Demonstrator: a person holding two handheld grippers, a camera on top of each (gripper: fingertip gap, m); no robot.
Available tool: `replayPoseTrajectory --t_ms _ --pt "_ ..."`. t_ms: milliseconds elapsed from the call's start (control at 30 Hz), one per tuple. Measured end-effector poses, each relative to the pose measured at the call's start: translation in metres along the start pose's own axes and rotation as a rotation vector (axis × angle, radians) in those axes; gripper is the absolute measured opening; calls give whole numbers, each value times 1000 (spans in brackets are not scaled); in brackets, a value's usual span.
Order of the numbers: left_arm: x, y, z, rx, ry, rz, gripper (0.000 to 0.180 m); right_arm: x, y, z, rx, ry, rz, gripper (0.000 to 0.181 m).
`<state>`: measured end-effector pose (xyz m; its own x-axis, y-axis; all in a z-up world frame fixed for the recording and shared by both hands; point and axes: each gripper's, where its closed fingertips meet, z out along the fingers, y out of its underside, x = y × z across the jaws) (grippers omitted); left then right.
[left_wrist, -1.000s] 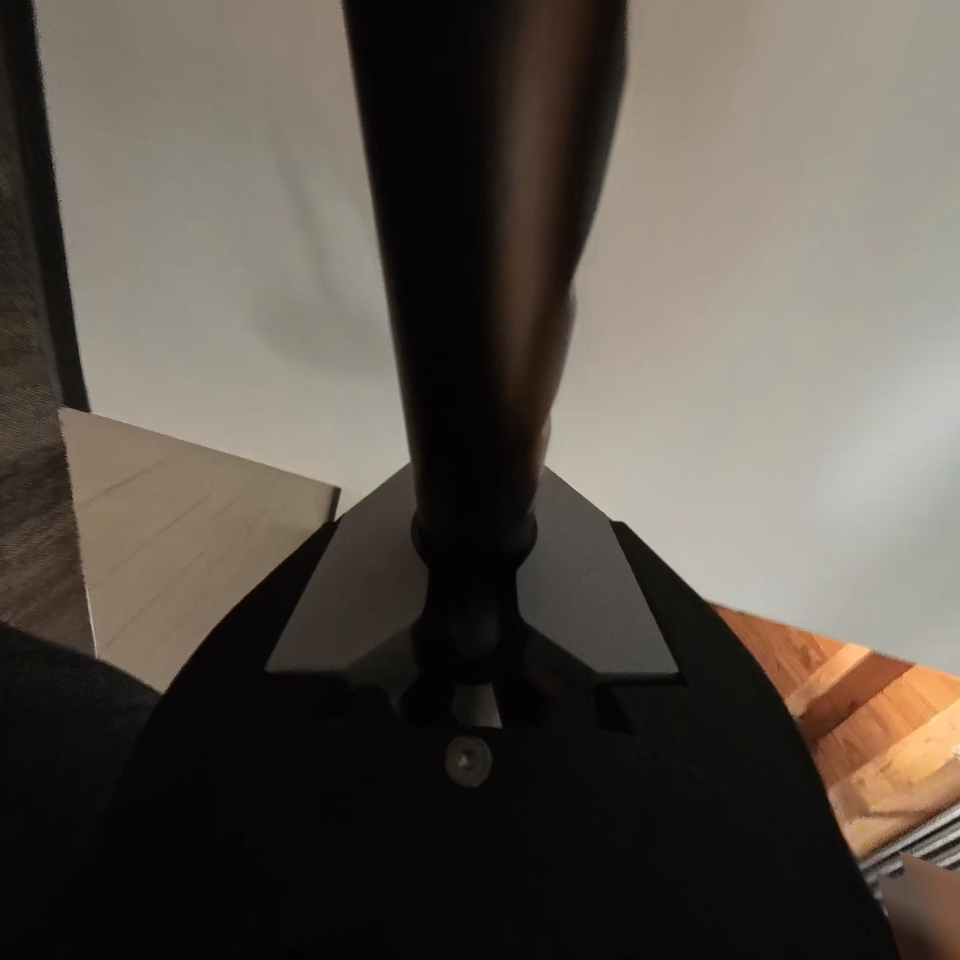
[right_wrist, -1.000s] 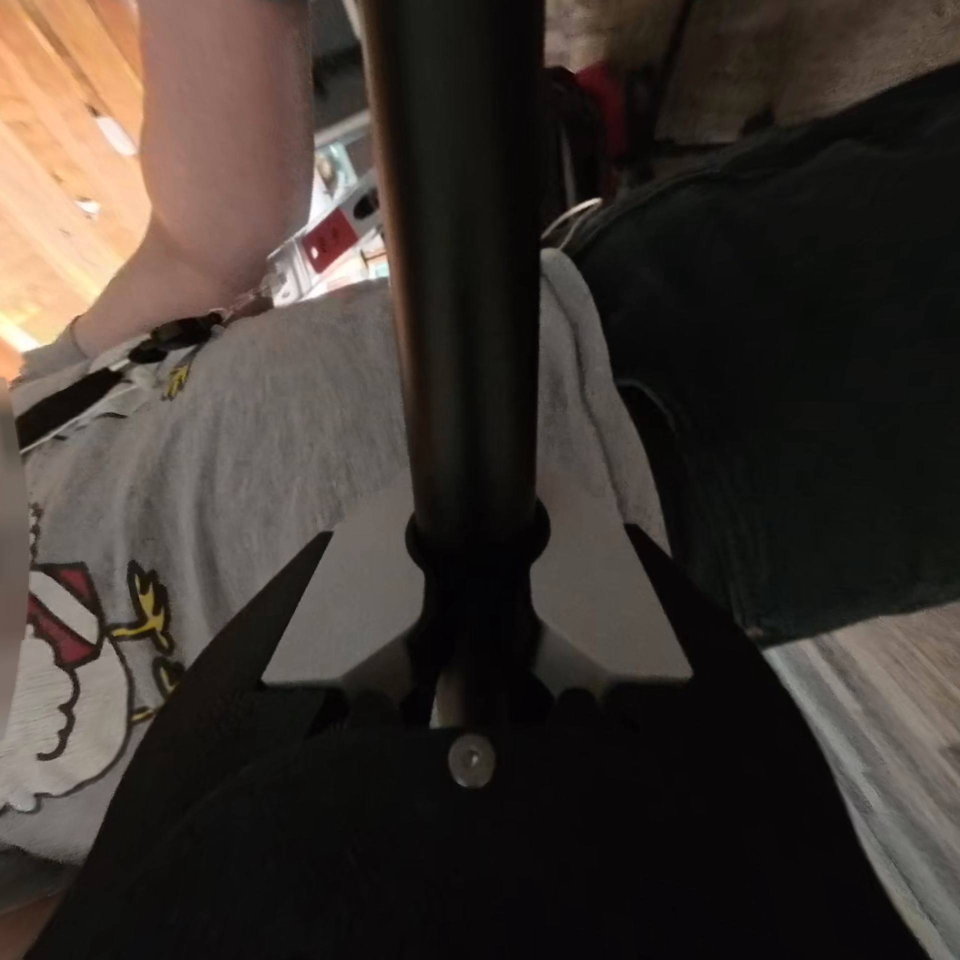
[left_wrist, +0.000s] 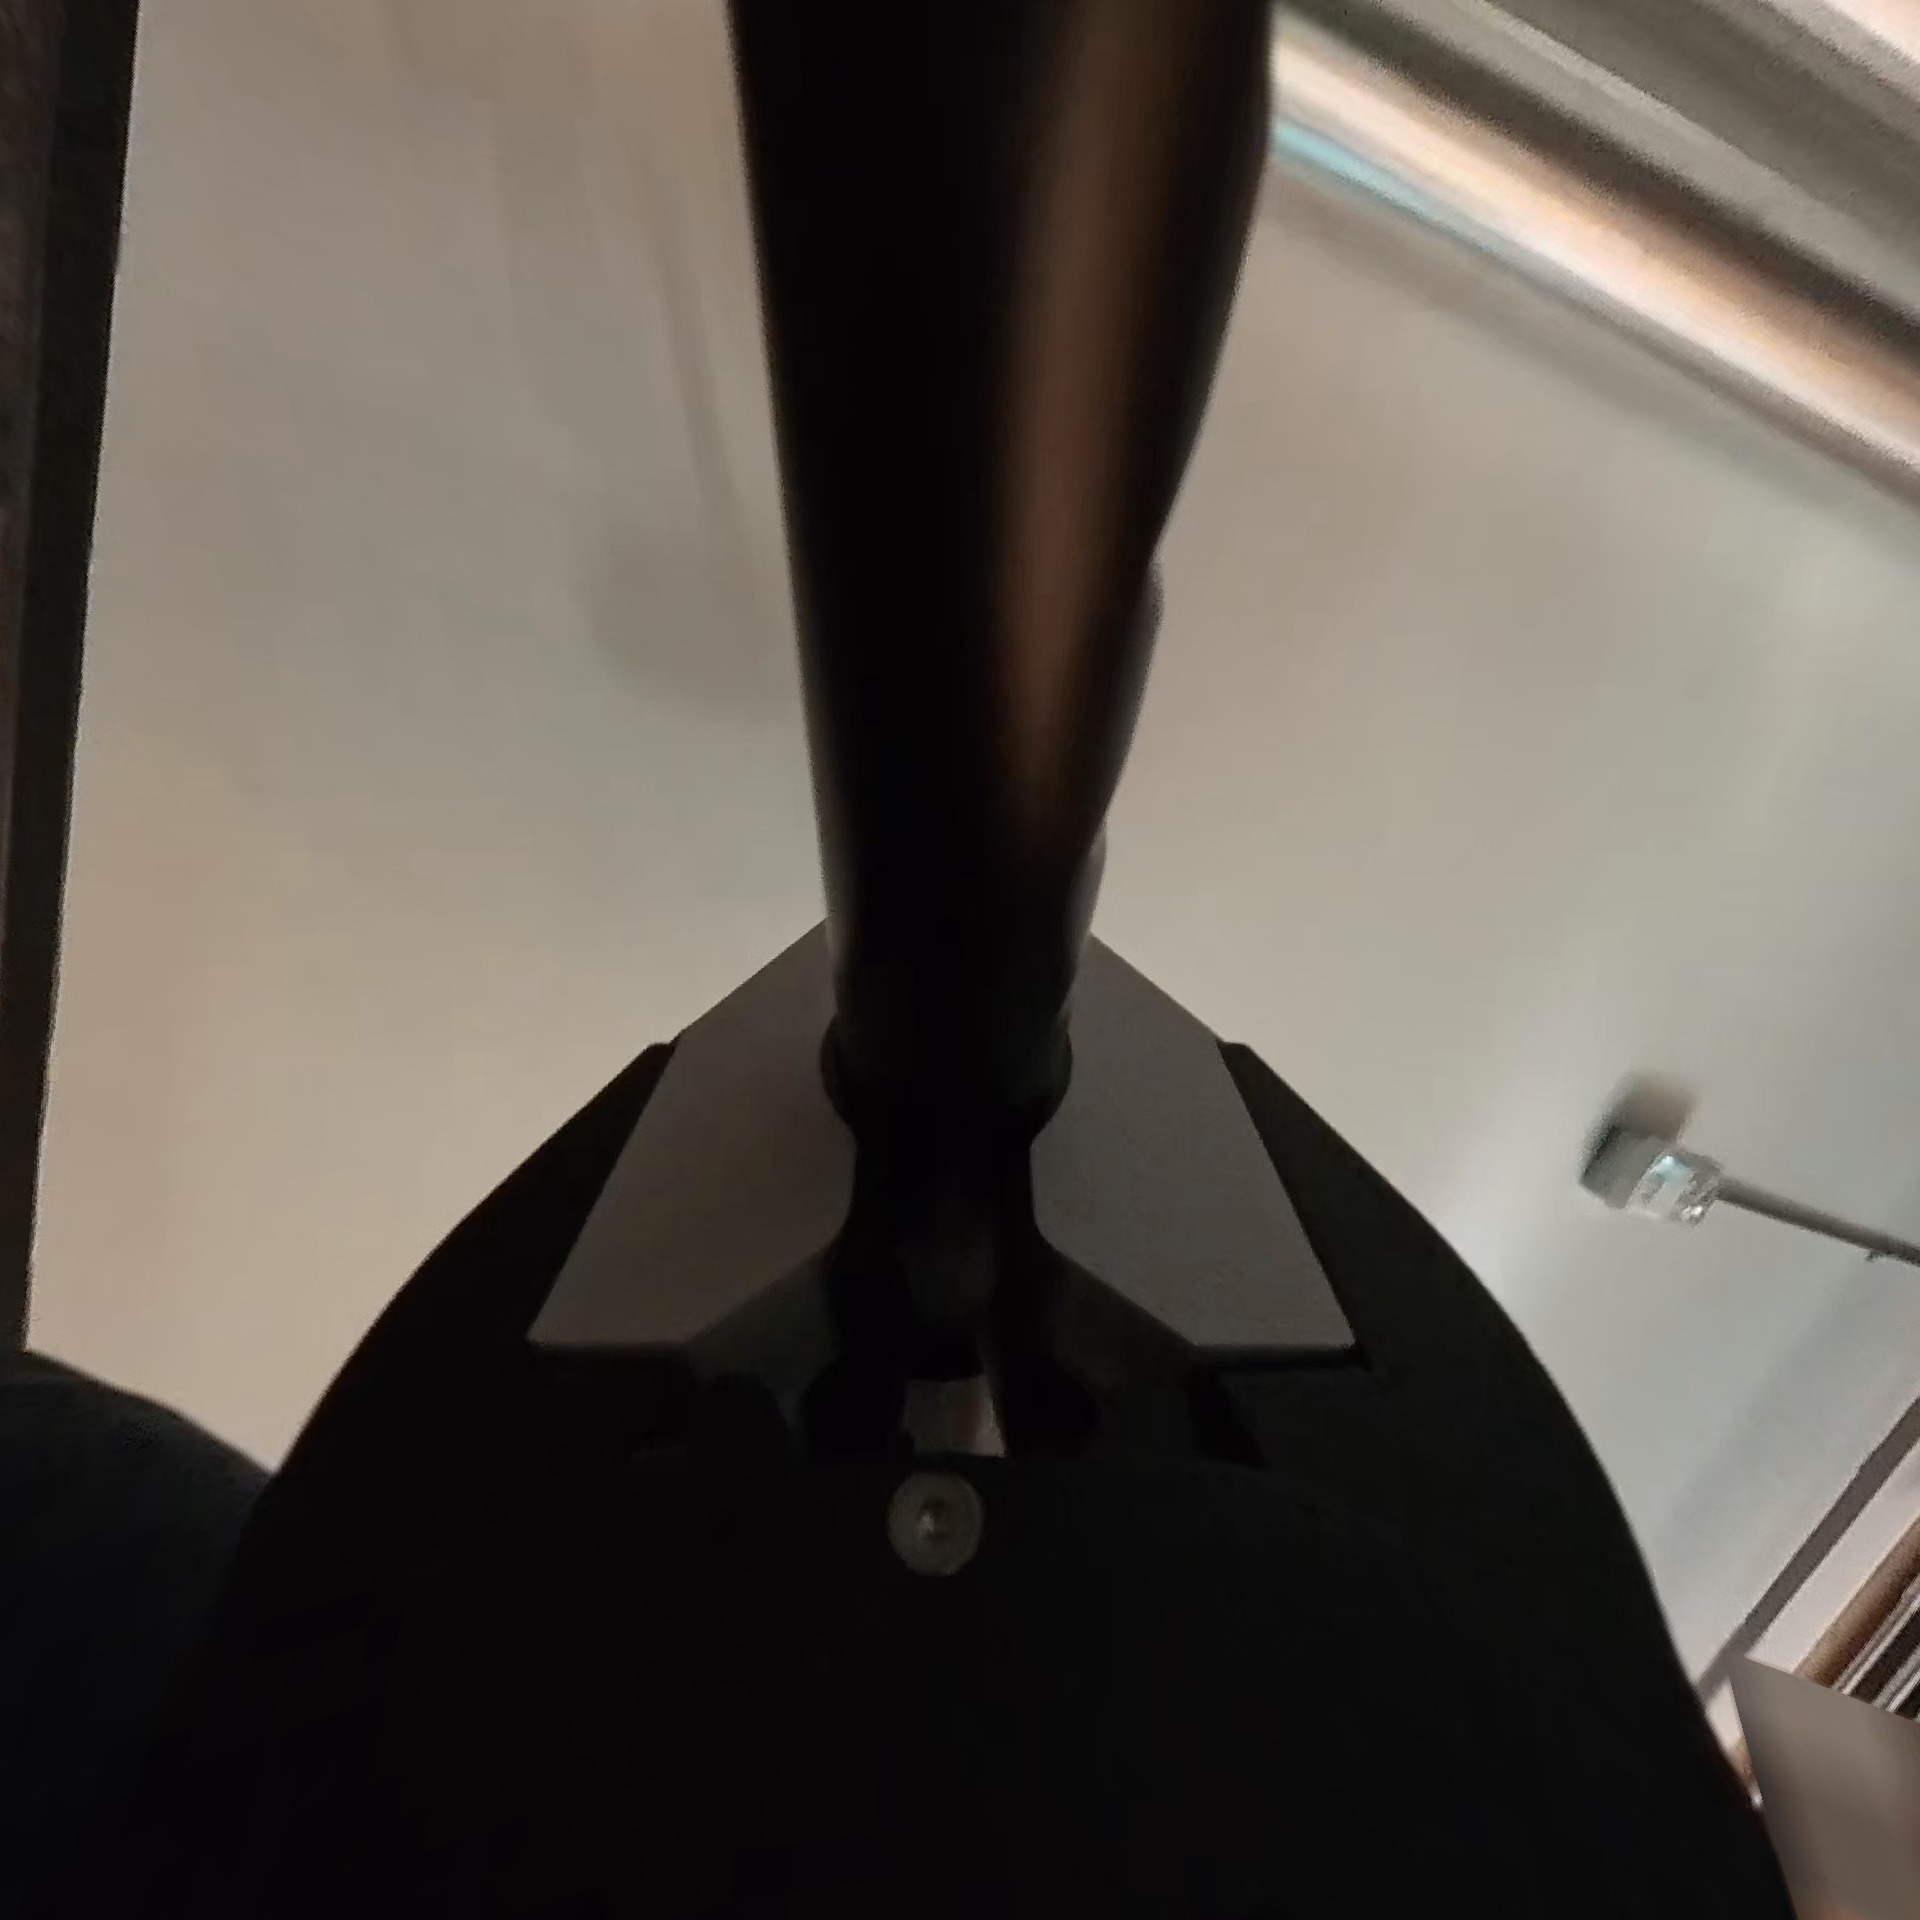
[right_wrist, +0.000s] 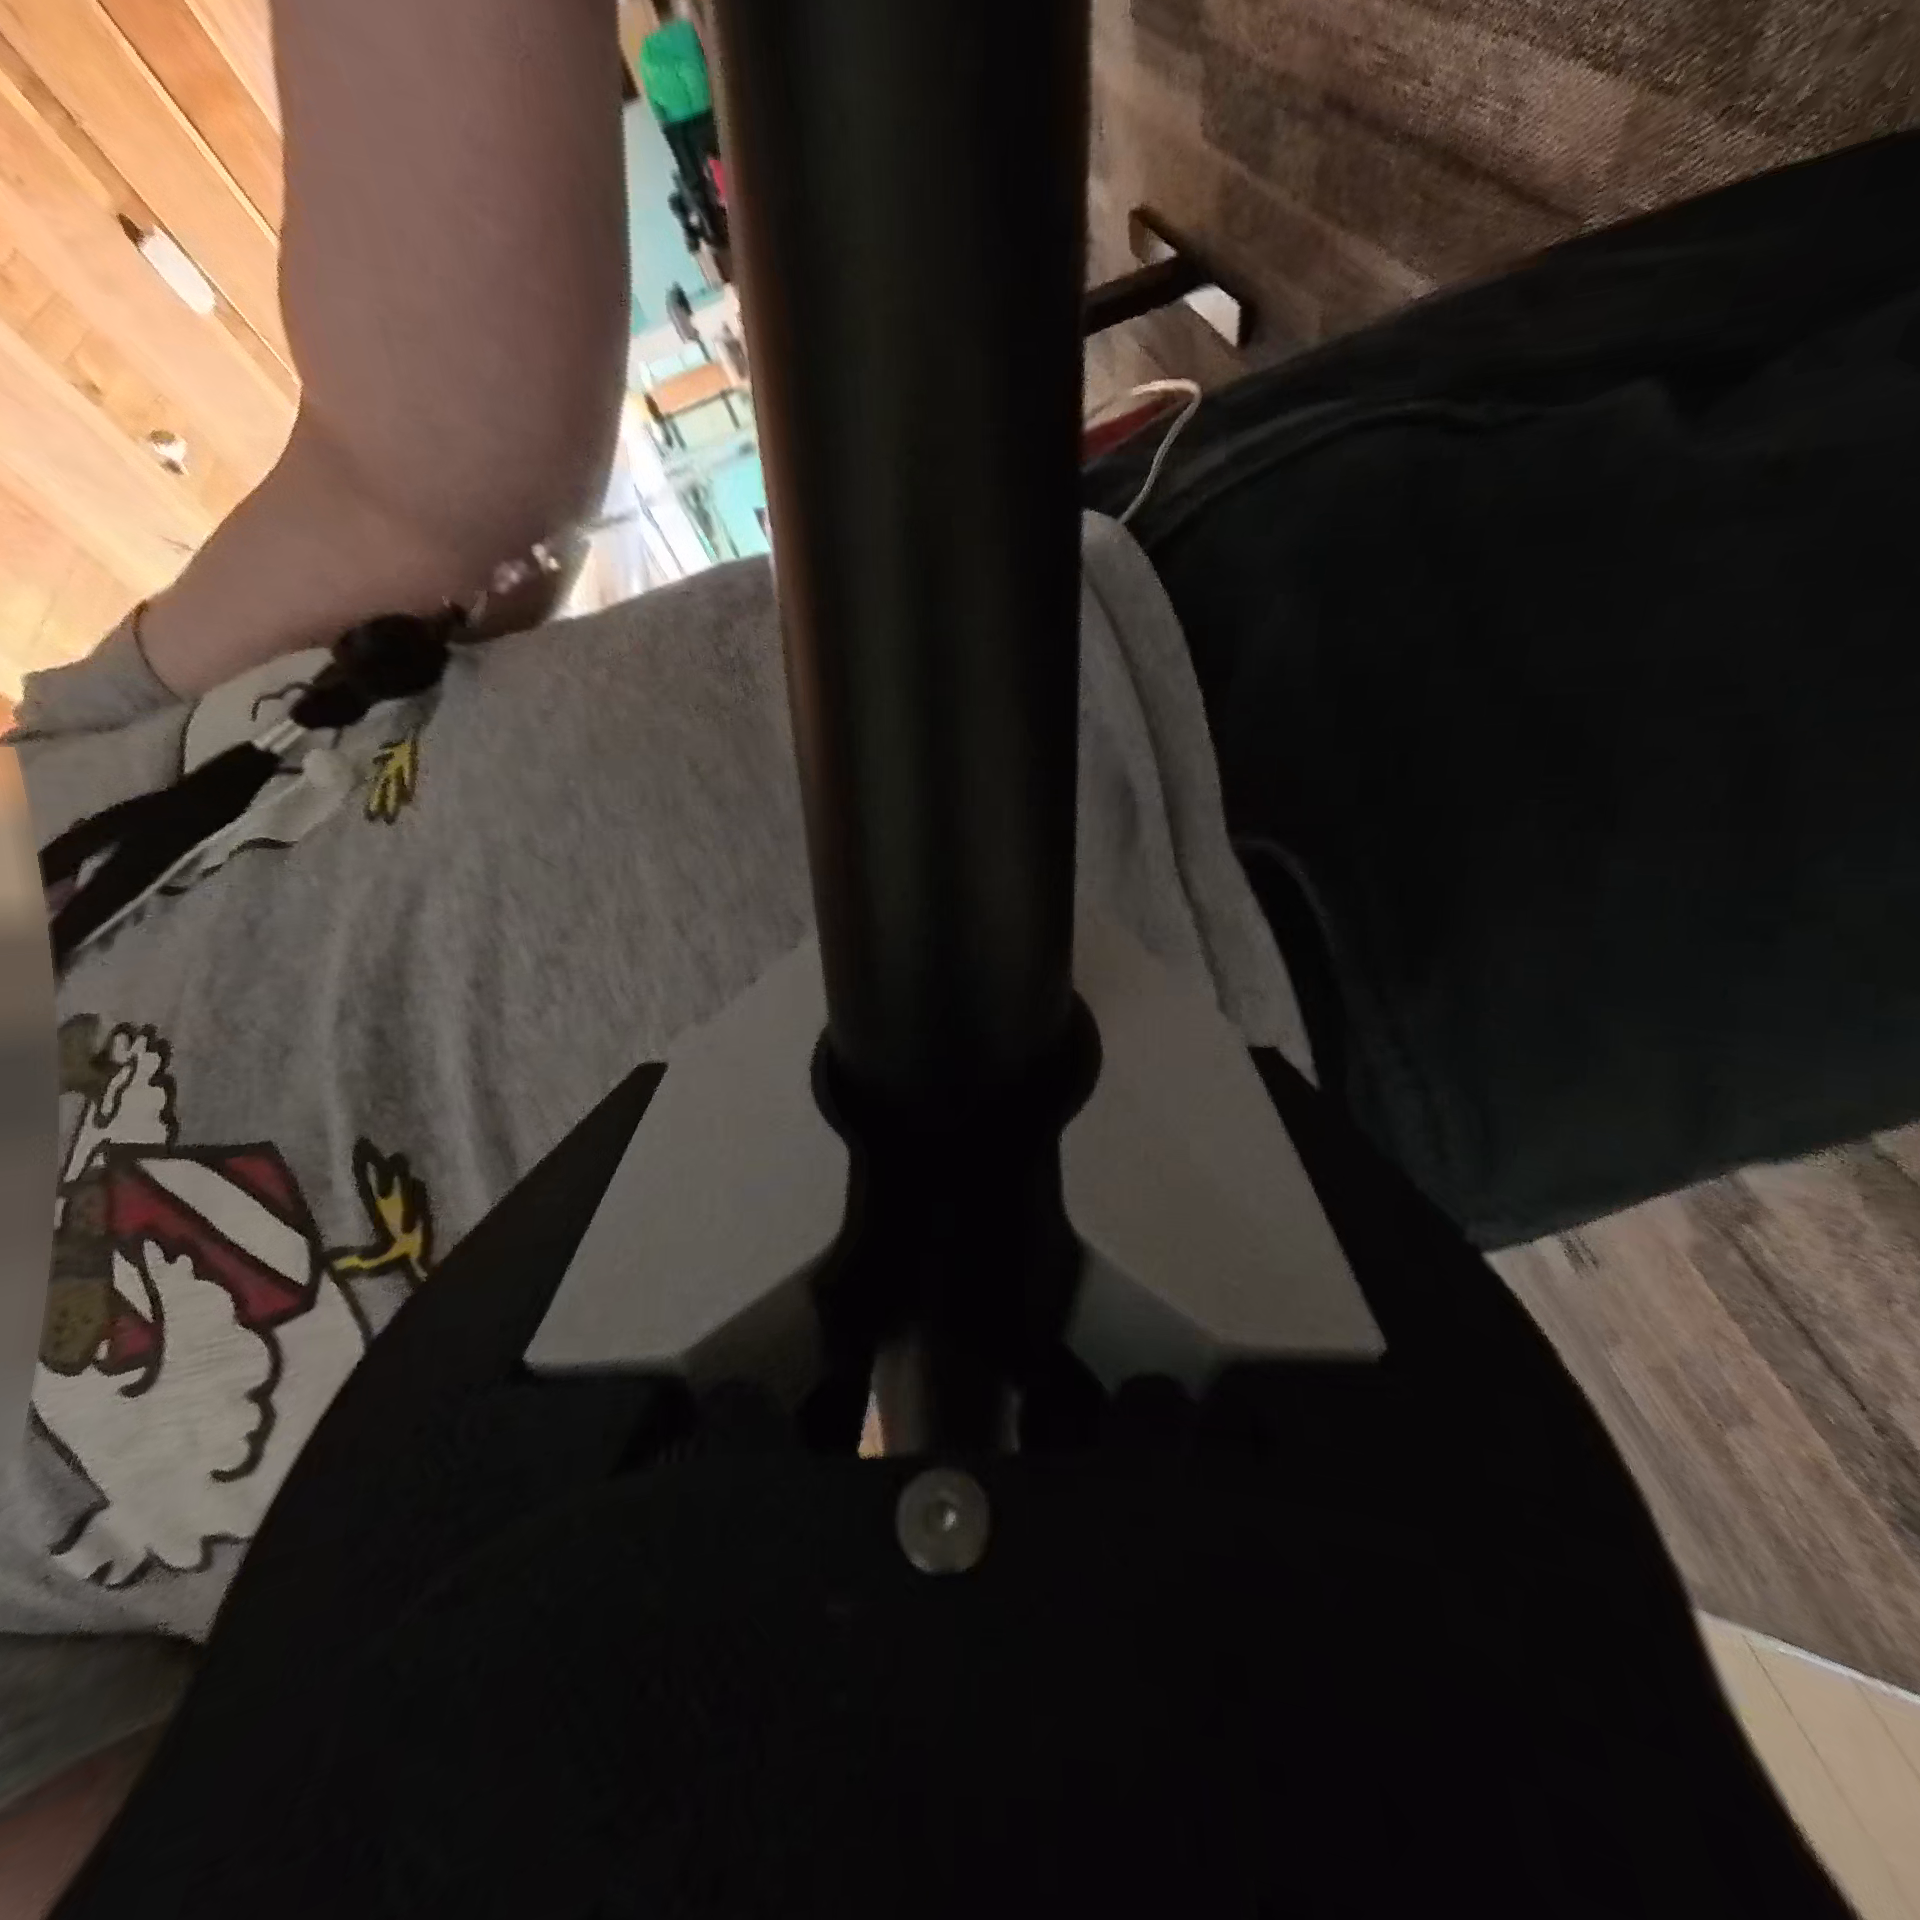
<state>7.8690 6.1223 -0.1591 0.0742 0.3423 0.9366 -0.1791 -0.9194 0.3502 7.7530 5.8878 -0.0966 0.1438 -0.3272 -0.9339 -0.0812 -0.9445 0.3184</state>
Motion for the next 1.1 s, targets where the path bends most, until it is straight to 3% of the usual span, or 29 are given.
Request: replayPoseTrajectory --t_ms 400,633,900,1100 --pt "117 -331 61 212 130 -7 15 -66 -300 -164 -355 140 -13 23" --pt "173 -515 49 333 233 -15 15 -106 -491 -224 -408 244 -37 24" --pt "239 -686 -4 551 306 -41 15 -178 -668 -258 -586 275 -37 24" --pt "256 -799 -28 778 330 -57 15 -196 -787 -303 -845 305 -25 24"
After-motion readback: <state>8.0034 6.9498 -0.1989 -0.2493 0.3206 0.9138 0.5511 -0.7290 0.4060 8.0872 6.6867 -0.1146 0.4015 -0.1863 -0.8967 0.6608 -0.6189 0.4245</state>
